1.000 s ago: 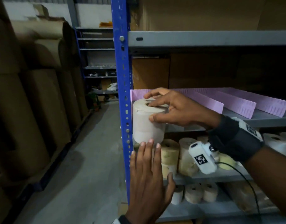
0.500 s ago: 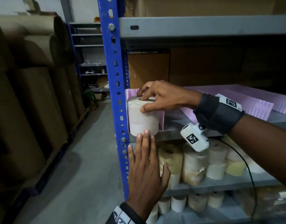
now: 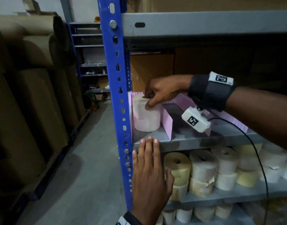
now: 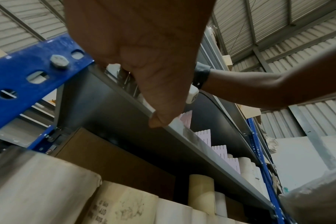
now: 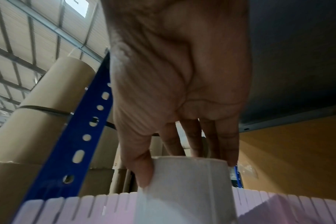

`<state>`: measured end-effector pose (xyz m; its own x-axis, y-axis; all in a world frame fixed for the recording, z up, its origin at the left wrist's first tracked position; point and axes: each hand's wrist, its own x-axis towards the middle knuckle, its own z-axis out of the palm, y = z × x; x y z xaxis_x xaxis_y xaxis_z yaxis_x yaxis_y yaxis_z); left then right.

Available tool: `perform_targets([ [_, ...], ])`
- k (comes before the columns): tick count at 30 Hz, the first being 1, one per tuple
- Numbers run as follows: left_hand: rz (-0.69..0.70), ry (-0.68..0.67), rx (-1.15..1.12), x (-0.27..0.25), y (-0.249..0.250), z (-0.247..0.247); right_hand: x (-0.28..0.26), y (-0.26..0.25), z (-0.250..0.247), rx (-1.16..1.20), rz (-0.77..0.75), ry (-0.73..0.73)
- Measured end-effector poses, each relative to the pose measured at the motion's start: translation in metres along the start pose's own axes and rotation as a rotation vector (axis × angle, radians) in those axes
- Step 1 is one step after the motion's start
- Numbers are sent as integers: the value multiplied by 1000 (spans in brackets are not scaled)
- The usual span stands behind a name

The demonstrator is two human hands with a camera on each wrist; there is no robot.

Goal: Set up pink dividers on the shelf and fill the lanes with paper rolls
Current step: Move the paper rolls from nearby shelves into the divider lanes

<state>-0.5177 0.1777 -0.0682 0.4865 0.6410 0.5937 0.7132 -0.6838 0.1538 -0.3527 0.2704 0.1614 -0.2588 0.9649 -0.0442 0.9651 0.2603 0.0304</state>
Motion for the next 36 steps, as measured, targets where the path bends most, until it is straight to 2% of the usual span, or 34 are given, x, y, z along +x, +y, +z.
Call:
perform_targets([
  [3, 8, 5, 12, 0, -2, 0, 14, 8, 0, 49, 11, -1],
  [6, 11, 23, 25, 0, -3, 3, 25, 17, 2, 50, 14, 65],
  [13, 18, 46, -3, 0, -5, 8, 53, 35, 5, -38, 19, 158],
  [24, 48, 77, 22, 0, -10, 16, 79, 46, 4, -53, 127, 141],
  [32, 53, 53, 54, 1, -12, 17, 89, 49, 0, -95, 119, 109],
  [36, 54, 43, 54, 0, -13, 18, 90, 52, 2, -45, 96, 163],
])
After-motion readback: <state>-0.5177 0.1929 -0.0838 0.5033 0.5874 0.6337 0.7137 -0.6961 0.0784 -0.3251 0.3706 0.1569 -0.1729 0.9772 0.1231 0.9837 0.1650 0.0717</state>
